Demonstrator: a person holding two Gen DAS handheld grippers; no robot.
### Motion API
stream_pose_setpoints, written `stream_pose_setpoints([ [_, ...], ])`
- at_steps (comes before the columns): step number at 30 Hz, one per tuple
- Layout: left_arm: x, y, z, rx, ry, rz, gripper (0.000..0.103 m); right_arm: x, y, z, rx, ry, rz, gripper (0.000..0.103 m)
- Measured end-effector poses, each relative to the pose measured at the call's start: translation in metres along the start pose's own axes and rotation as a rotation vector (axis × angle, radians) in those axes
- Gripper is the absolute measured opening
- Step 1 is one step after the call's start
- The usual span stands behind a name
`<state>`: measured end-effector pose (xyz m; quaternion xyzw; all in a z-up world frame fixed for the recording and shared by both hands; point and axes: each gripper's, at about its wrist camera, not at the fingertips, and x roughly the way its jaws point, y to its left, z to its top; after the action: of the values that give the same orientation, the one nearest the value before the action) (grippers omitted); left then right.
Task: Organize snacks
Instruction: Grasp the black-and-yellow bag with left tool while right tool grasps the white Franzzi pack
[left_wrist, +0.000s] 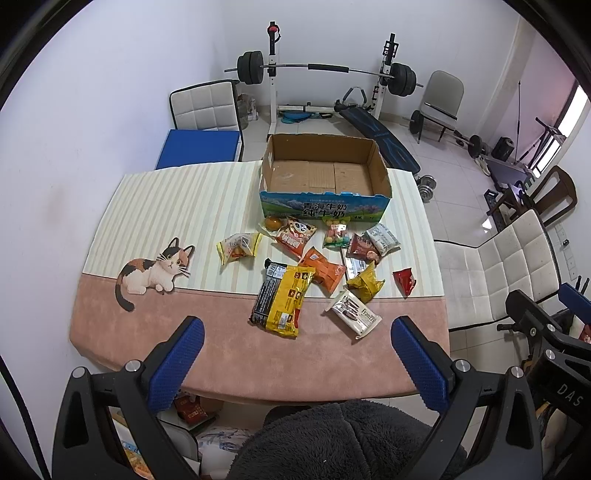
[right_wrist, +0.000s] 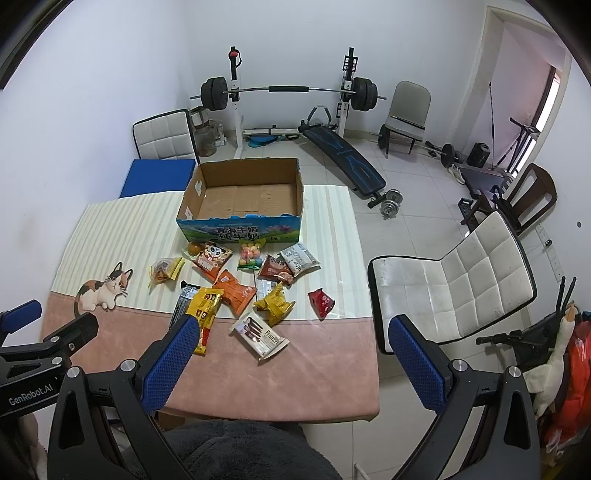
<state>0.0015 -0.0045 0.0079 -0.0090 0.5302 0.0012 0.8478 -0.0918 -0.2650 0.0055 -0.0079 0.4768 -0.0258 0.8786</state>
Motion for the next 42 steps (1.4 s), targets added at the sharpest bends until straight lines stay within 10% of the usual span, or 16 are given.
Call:
stream_pose_setpoints([
  [14,0.046,0.011,0.016,-0.034,0.042,0.022,0.103,0.051,-0.002,0.0,0.037,0.1,0.054,0.103],
  [30,0.317,0.044,0.012,0.103,0.402,0.027,0.103,0.326,0.046,-0.009,-0.151,0.444,0.114,0.103],
  [42,0.421,0.038,-0.015,0.188,0.59,-0.041,0.103,0.456,0.084,-0.078,-0.349,0.671,0.186,0.1],
])
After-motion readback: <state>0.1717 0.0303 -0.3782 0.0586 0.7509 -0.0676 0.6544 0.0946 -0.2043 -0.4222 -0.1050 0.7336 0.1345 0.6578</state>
